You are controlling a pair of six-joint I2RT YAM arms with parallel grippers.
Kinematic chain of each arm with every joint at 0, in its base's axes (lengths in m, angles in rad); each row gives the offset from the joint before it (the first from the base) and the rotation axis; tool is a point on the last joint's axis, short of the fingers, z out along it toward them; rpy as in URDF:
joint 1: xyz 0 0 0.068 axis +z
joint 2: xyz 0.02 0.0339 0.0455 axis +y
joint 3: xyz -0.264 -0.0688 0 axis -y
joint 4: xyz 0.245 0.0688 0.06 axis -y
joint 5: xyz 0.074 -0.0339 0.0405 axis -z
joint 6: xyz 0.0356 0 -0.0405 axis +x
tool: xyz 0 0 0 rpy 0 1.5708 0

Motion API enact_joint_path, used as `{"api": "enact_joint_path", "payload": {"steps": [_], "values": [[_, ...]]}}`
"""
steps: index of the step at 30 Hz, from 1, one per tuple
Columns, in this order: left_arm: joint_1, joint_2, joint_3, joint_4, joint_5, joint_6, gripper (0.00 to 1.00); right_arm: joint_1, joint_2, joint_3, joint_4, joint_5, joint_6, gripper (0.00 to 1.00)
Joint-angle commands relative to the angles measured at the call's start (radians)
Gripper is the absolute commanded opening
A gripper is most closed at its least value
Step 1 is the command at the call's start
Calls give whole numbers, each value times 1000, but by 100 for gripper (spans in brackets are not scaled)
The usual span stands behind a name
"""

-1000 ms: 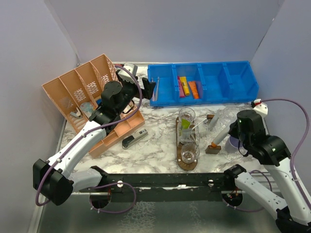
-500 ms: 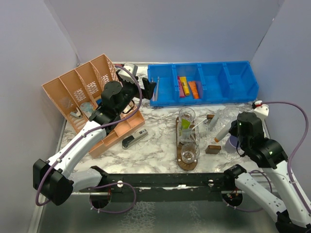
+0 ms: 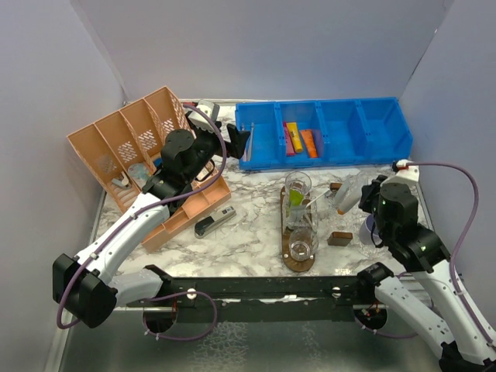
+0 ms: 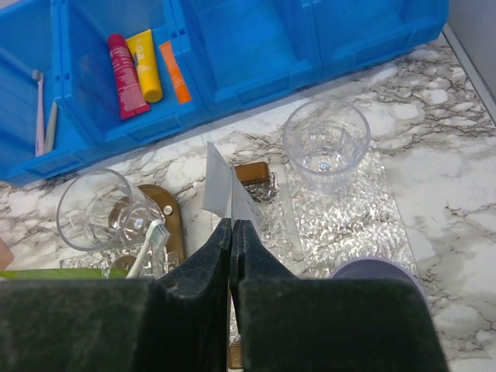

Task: Prepare toiletry sets of a toothbrush and toothpaste on the tray
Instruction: Place the toothpaste in the toothpaste holder.

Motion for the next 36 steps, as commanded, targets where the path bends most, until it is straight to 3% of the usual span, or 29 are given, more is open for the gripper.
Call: {"api": "enact_joint_path", "payload": {"steps": [1,28,36], "values": [[3,0,-9,37,26,-11,91,3,-18,-22,116,-37,-51,1],[3,-12,-14,45,29,-7,91,3,30,-50,127,-55,-91,1],[3,-18,-14,43,26,-4,91,5,49,-55,132,-62,-93,9]]}}
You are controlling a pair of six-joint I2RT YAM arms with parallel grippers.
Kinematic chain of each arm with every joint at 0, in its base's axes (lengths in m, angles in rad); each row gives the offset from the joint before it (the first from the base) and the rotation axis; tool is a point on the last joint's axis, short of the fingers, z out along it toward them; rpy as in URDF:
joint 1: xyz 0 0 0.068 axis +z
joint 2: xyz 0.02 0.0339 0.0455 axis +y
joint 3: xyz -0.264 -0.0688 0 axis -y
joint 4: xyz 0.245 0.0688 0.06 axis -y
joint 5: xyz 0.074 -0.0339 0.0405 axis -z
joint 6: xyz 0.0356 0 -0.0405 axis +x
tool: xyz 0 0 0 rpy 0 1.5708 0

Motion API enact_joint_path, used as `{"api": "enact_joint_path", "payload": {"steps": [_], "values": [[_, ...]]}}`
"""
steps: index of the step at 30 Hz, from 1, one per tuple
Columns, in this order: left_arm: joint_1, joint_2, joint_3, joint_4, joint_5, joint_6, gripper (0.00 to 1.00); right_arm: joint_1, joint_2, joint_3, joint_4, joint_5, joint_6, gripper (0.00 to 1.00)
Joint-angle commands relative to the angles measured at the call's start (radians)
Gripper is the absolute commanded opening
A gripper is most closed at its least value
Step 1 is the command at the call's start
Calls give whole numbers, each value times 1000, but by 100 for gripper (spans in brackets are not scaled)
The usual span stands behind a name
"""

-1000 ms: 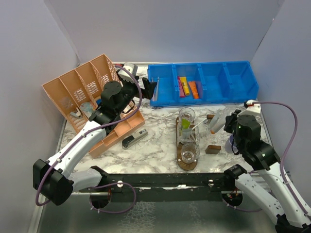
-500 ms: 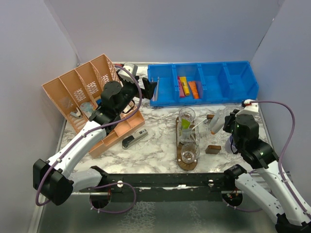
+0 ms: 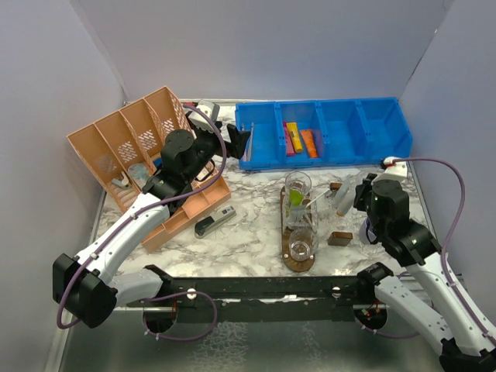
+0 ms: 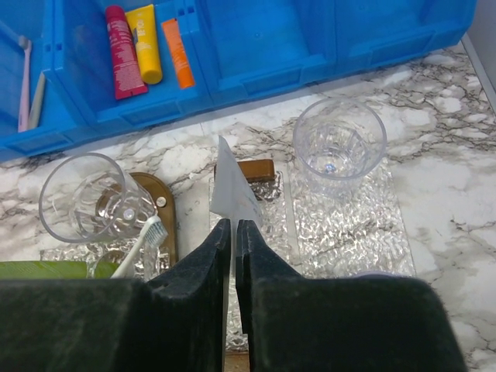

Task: Prepare toiletry sets of a toothbrush and toothpaste on the tray
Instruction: Place the toothpaste in the toothpaste holder.

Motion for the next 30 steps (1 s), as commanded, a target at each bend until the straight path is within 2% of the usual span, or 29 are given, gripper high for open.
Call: {"api": "enact_joint_path", "payload": {"steps": [1,21,30], "values": [[2,-18,-12,35,19,-2,91,5,10,-1,56,-18,-9,11],[3,-17,-11,34,17,-3,91,5,-46,29,60,-120,-25,29],[3,-6,-11,30,13,-1,91,5,-59,104,39,-268,-60,50]]}}
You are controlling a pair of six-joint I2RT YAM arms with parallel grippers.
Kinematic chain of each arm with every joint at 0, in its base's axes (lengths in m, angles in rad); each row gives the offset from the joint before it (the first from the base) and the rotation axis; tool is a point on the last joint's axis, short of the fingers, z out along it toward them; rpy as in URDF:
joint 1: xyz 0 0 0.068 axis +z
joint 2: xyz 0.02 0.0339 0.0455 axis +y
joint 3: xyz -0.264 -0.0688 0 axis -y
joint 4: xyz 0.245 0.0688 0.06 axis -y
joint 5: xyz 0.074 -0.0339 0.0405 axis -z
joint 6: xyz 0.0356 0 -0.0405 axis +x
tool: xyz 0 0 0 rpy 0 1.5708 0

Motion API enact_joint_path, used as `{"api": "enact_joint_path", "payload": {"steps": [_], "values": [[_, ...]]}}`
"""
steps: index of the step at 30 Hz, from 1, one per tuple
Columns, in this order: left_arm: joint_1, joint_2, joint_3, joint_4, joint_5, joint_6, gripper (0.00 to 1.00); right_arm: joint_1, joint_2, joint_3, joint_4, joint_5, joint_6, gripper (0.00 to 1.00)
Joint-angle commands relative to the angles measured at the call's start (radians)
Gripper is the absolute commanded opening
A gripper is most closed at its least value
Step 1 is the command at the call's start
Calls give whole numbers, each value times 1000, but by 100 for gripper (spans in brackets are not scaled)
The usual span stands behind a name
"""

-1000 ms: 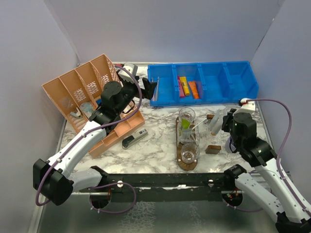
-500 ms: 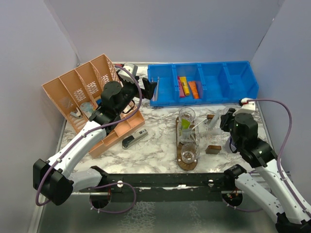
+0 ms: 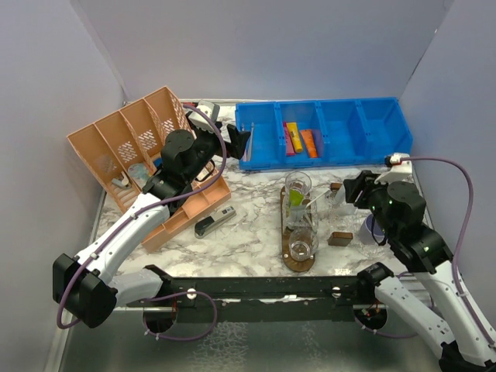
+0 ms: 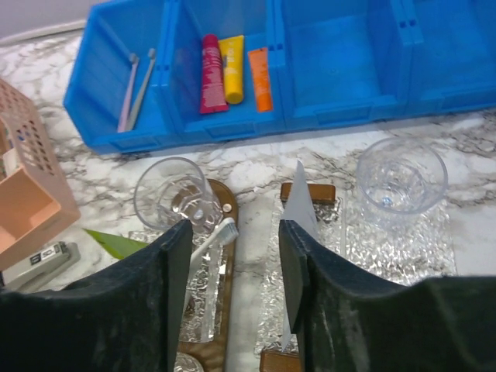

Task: Prepare toiletry sets of a toothbrush and toothpaste on the tray
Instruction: Place the toothpaste in the toothpaste holder.

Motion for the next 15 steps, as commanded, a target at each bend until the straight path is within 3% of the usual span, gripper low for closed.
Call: {"api": "enact_joint_path", "payload": {"steps": [1,10,15], "values": [[3,-3,-8,31,10,0,91,5,-18,46,8,-114,-34,52],[5,50,13,-3,2,-7,92,5,37,97,-4,-190,-47,66],[17,151,87,-105,17,-34,93,5,95,153,8,-234,6,69]]}}
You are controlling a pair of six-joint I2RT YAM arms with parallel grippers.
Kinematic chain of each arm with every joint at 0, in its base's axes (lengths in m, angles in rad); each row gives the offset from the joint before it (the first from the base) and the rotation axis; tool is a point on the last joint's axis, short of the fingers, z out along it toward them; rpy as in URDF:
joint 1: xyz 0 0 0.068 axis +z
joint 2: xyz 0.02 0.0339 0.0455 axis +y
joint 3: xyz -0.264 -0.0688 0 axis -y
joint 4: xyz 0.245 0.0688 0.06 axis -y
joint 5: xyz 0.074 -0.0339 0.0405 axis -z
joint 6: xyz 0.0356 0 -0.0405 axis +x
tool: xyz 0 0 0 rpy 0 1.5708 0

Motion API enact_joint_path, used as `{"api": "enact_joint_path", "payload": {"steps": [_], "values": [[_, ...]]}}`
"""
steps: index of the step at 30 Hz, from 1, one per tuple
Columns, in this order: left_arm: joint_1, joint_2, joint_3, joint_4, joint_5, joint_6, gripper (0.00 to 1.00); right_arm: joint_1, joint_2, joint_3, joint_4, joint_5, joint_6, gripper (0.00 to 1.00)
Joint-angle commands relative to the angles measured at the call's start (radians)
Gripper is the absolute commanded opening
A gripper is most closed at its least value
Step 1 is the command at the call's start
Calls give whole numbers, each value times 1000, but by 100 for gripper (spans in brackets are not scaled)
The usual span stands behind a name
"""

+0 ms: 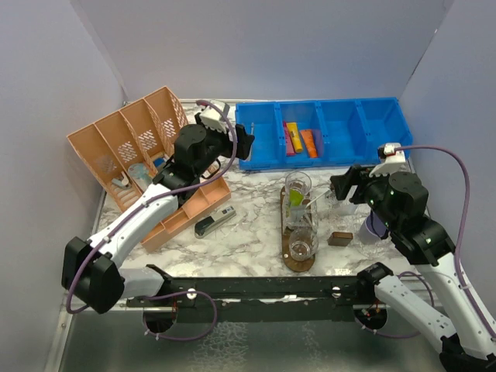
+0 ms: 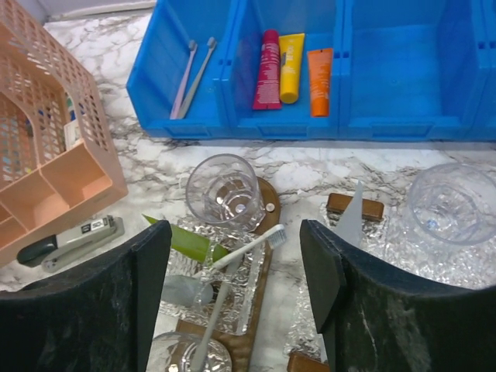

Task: Prepare toiletry sets of a toothbrush and toothpaste on the tray
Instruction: Place the toothpaste in the toothpaste holder, then pick up the toothbrush from the storage box.

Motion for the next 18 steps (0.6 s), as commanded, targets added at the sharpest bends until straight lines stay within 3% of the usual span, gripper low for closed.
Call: {"api": "enact_joint_path", "payload": {"steps": [1,3,5,11,18], "values": [[13,94,90,-103,30,-29,93,4,41,68,21,-54,65,71],[14,142,124,-143,44,-27,91,4,44,72,43,-46,114,83],[13,180,145,-169,46,-26,90,4,35,69,57,-50,128,86],[13,254,166,-190,51,1,83,3,-63,15,132,-169,32,87],[10,403,299,-291,-33,64,68,4,-100,29,113,-184,-40,86]]}}
